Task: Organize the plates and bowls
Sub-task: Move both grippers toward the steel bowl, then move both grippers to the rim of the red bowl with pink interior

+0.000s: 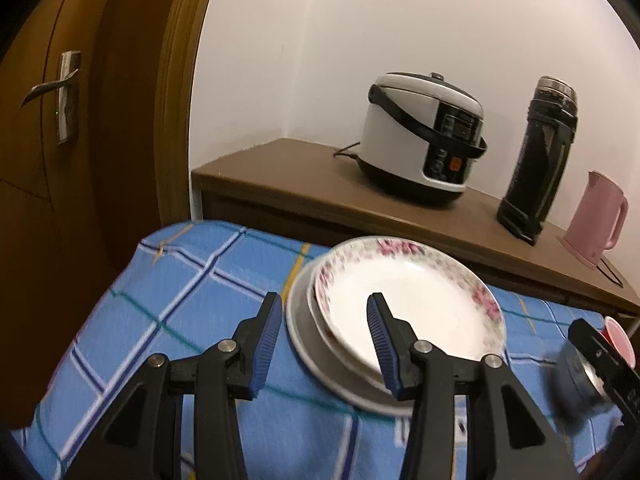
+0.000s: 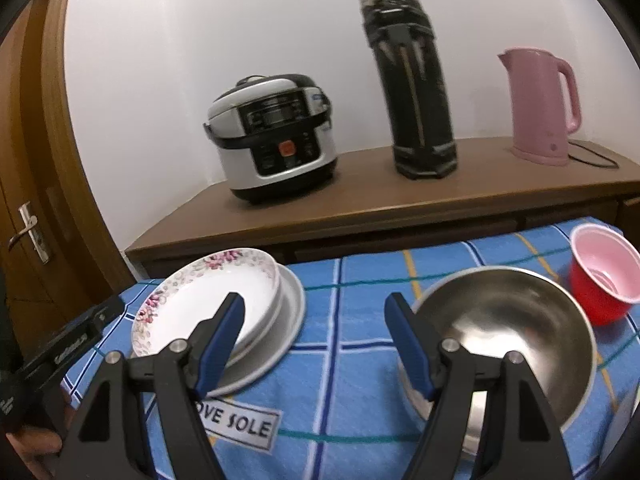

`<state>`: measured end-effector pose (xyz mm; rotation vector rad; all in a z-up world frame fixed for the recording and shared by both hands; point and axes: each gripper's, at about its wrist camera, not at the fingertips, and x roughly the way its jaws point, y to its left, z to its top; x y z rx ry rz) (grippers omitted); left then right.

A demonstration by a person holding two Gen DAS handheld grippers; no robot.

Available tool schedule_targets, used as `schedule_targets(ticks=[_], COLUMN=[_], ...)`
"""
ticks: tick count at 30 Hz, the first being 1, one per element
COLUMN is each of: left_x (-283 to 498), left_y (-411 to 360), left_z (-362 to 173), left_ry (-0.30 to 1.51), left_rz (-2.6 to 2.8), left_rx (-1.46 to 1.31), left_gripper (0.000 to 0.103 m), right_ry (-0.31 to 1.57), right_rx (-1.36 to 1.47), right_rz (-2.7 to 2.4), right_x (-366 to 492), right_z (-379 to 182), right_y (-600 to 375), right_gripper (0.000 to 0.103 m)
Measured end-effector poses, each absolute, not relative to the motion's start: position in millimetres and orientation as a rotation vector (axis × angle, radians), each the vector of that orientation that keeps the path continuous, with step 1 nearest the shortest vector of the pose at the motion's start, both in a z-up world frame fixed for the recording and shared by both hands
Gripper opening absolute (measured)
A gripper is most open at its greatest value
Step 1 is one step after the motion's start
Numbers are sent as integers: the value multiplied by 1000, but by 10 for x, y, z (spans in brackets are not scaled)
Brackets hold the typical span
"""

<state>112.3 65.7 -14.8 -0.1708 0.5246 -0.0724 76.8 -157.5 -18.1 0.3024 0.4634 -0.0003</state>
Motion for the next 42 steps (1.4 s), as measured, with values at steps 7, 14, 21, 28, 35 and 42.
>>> schedule_targets(ticks=[7,14,21,28,35,42], left_x=[816,641,460,291,145,35], left_y=[474,307,124,-158,-424,-664], left_z=[-207,-196,-153,-146,-172,-168], left_ry=[582,609,612,616,637,639], left_rz=[-120,-178,-230,-288,-355,-403], left_rx=[-165,-176,-165,-124,-101,-62], left_gripper=[47,47,47,47,47,47], right_ry=[479,512,521,521,515,509], right_rx=[284,296,303,283,250,242], right_rz=[0,18,47,52,32,-9], right_x=[418,193,5,-216,-475,-704], right_z=[-170,-217,-207,-188,-213,-244], right_y=[-1645,-1707,-1731,-1792,-1903,-2101], right_gripper=[74,74,74,75,75,75])
